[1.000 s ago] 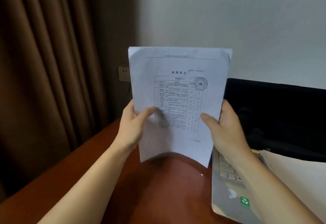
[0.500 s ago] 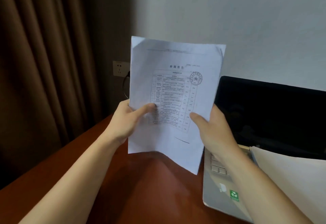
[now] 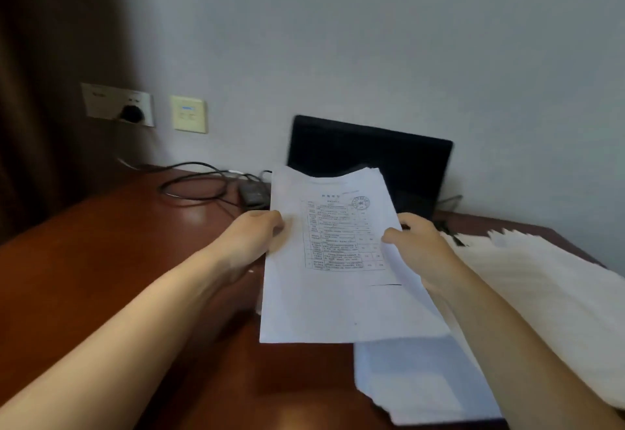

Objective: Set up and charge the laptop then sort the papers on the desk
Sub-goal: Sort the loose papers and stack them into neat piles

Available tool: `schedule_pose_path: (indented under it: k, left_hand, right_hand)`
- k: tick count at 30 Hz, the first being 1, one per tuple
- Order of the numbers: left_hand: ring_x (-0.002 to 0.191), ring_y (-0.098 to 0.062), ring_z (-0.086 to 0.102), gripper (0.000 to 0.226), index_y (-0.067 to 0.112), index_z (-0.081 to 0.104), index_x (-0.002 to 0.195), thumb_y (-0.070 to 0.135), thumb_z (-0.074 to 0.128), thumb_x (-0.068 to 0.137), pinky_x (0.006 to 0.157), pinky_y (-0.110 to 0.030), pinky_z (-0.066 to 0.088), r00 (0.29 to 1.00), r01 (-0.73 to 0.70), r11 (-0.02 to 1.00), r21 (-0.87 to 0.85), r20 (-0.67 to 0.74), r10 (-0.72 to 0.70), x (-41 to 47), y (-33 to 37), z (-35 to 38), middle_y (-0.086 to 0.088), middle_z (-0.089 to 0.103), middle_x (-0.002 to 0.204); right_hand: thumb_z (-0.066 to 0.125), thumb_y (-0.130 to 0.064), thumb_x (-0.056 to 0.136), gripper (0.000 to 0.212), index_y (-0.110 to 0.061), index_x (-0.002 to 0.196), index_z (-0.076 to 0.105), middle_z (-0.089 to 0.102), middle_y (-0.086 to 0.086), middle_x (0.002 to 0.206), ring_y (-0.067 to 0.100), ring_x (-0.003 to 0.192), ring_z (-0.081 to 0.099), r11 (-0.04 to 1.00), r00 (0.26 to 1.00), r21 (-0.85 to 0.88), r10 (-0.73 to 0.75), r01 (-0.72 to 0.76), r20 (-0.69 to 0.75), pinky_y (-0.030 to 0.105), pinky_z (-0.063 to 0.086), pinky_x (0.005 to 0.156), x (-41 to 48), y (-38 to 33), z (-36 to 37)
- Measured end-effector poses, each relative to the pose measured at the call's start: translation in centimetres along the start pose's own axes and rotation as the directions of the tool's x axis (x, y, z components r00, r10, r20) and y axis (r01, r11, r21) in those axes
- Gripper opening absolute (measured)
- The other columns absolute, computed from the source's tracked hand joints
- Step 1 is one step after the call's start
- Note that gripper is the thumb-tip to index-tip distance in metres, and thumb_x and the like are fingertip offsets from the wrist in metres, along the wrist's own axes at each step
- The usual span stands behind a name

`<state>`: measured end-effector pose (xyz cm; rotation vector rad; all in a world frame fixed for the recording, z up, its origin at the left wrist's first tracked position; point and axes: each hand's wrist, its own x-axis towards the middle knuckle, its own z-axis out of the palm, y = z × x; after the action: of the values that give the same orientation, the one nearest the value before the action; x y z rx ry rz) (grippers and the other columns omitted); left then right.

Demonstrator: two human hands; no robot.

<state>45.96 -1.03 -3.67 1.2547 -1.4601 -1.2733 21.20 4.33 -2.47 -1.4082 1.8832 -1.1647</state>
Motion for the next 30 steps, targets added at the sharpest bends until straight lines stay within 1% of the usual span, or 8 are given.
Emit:
schedule_pose_path:
  k: [3,6,8,11,15,18,24,30]
  left_hand:
    - [0.047,-0.018,0.041,0.030,0.009,0.052,0.068,0.011,0.051,0.098,0.044,-0.023,0.035,0.989,-0.010,0.986,0.165,0.145,-0.015,-0.7,0.2,4.2,-0.004,0.050,0.057]
    - [0.049,-0.020,0.049,0.026,0.005,0.071,0.091,0.023,0.056,0.101,0.046,-0.025,0.038,0.968,-0.060,0.945,0.320,0.248,-0.023,-0.9,0.0,7.7,-0.011,0.063,0.066]
    - [0.050,-0.018,0.049,0.031,0.003,0.074,0.090,0.029,0.061,0.099,0.049,-0.025,0.038,0.969,-0.125,0.891,0.437,0.246,0.016,-1.0,0.0,9.5,-0.008,0.063,0.064]
    - [0.056,-0.019,0.055,0.042,0.001,0.071,0.070,0.037,0.070,0.092,0.054,-0.027,0.040,0.976,-0.197,0.723,0.663,0.200,0.082,-0.8,-0.2,11.1,-0.004,0.064,0.062]
    - [0.067,-0.023,0.059,0.049,0.017,0.054,0.056,0.051,0.069,0.088,0.058,-0.031,0.039,0.981,-0.190,0.485,0.854,0.145,0.128,-0.9,-0.6,11.8,0.000,0.058,0.062]
    - [0.064,-0.020,0.056,0.052,0.020,0.050,0.054,0.055,0.066,0.090,0.056,-0.030,0.037,0.979,-0.188,0.424,0.886,0.134,0.154,-1.4,-0.6,11.6,0.002,0.055,0.061]
    - [0.072,-0.021,0.065,0.048,0.015,0.069,0.061,0.051,0.063,0.092,0.063,-0.030,0.047,0.984,-0.177,0.454,0.873,0.146,0.102,-1.4,-1.1,11.5,-0.001,0.066,0.068]
    - [0.065,-0.020,0.063,0.046,0.016,0.065,0.060,0.047,0.063,0.093,0.055,-0.027,0.040,0.974,-0.210,0.461,0.862,0.142,0.179,-1.6,-1.6,11.3,0.000,0.063,0.062]
  right_hand:
    - [0.054,-0.006,0.087,0.013,-0.007,0.095,0.064,0.067,-0.006,0.087,0.015,0.075,0.059,0.997,0.998,-0.080,-0.019,0.013,-0.066,0.029,0.041,0.064,-1.6,3.0,-3.6]
    - [0.054,-0.007,0.089,0.026,-0.026,0.104,0.062,0.067,-0.017,0.097,0.001,0.087,0.062,0.991,0.994,-0.135,-0.023,0.008,-0.109,0.019,0.047,0.065,-2.9,5.7,-6.4]
    - [0.054,-0.010,0.089,0.029,-0.026,0.112,0.060,0.066,-0.015,0.101,0.006,0.091,0.064,0.987,0.989,-0.157,-0.002,-0.022,-0.150,0.023,0.050,0.070,-3.5,7.5,-7.6]
    - [0.054,-0.014,0.088,0.034,-0.028,0.118,0.059,0.064,-0.015,0.101,0.010,0.091,0.062,0.967,0.988,-0.249,0.006,-0.045,-0.155,0.029,0.052,0.074,-4.1,9.5,-8.4]
    - [0.052,-0.030,0.075,0.047,-0.027,0.122,0.058,0.057,-0.003,0.111,0.022,0.103,0.057,0.929,0.988,-0.359,0.041,-0.092,-0.149,0.042,0.053,0.084,-4.0,10.9,-8.7]
    - [0.062,-0.026,0.083,0.051,-0.024,0.132,0.051,0.057,-0.005,0.123,0.017,0.107,0.058,0.968,0.989,-0.216,0.111,-0.129,-0.096,0.031,0.051,0.081,-3.4,11.3,-9.0]
    - [0.073,-0.019,0.081,0.040,-0.020,0.119,0.062,0.069,-0.005,0.114,0.011,0.096,0.066,0.976,0.977,0.040,0.214,-0.213,-0.017,0.026,0.052,0.072,-2.2,11.4,-9.7]
    - [0.074,-0.024,0.085,0.031,-0.007,0.112,0.071,0.076,0.009,0.103,0.030,0.095,0.073,0.867,0.921,0.310,0.366,-0.391,0.136,0.046,0.054,0.094,-2.4,10.1,-10.7]
